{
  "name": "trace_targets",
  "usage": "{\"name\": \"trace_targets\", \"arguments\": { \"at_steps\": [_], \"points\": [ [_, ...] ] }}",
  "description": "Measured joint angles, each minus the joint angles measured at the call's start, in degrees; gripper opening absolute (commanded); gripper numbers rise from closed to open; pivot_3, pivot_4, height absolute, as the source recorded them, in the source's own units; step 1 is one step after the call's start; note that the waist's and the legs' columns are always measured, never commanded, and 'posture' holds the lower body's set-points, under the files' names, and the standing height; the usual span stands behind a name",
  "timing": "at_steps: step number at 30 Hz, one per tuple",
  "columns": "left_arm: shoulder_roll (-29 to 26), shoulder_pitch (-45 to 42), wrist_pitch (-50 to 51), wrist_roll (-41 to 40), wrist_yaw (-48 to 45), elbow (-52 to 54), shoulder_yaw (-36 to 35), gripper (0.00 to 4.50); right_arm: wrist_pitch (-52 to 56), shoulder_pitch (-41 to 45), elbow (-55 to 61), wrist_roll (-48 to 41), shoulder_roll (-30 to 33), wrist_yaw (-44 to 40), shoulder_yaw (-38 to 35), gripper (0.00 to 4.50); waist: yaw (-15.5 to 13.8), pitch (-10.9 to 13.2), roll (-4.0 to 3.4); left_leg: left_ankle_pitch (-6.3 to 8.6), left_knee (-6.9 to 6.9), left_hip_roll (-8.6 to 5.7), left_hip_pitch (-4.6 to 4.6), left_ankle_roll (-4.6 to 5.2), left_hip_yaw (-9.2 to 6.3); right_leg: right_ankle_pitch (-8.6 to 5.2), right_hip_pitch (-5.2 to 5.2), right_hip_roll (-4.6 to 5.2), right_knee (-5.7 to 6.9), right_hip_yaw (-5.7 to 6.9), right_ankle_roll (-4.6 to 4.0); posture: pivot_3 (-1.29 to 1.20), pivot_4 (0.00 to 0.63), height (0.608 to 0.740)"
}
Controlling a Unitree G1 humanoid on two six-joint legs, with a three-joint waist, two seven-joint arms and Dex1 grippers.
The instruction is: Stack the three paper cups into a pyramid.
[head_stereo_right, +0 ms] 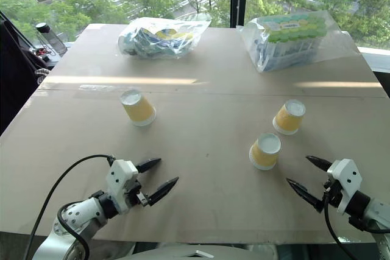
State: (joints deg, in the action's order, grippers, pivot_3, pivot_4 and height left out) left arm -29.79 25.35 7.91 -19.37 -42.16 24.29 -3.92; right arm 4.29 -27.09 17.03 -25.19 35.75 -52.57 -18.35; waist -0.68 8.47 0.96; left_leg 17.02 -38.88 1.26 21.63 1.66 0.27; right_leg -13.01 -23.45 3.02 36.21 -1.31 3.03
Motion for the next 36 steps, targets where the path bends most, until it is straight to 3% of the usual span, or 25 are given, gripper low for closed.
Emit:
{"name": "trace_targets", "arguments": {
  "at_steps": [11, 26, 36],
  "points": [
    [0.1, 2.72, -2.31, -1.8, -2.39, -0.02, -0.1, 4.47, -5.83, 2.08, -4.62, -0.09, -1.28, -2.3, 0.02, 4.5, -0.09, 0.01, -0.01, 0.0, 0.0, 0.0, 0.0, 0.0, 0.02, 0.0, 0.0, 0.01, 0.0, -0.01, 0.0, 0.0, 0.15, 0.74],
    [-1.03, 2.99, 2.82, -5.49, -2.48, 4.41, -0.11, 4.47, -8.75, -1.11, -4.62, 0.29, -1.94, -3.33, 0.1, 4.5, -0.01, 0.01, -0.01, 0.0, 0.0, -0.01, 0.0, 0.0, 0.02, 0.0, 0.0, 0.0, 0.0, -0.01, 0.0, 0.0, 0.15, 0.74],
    [-7.62, -0.59, 4.18, -11.34, -10.9, 6.38, -0.57, 4.47, -9.12, 1.4, -2.06, -2.2, -2.09, -4.34, 0.95, 4.5, -0.11, 0.01, -0.02, 0.0, 0.0, -0.01, -0.02, 0.0, 0.02, 0.01, 0.0, -0.01, 0.04, 0.0, -0.01, 0.0, 0.15, 0.74]
  ]
}}
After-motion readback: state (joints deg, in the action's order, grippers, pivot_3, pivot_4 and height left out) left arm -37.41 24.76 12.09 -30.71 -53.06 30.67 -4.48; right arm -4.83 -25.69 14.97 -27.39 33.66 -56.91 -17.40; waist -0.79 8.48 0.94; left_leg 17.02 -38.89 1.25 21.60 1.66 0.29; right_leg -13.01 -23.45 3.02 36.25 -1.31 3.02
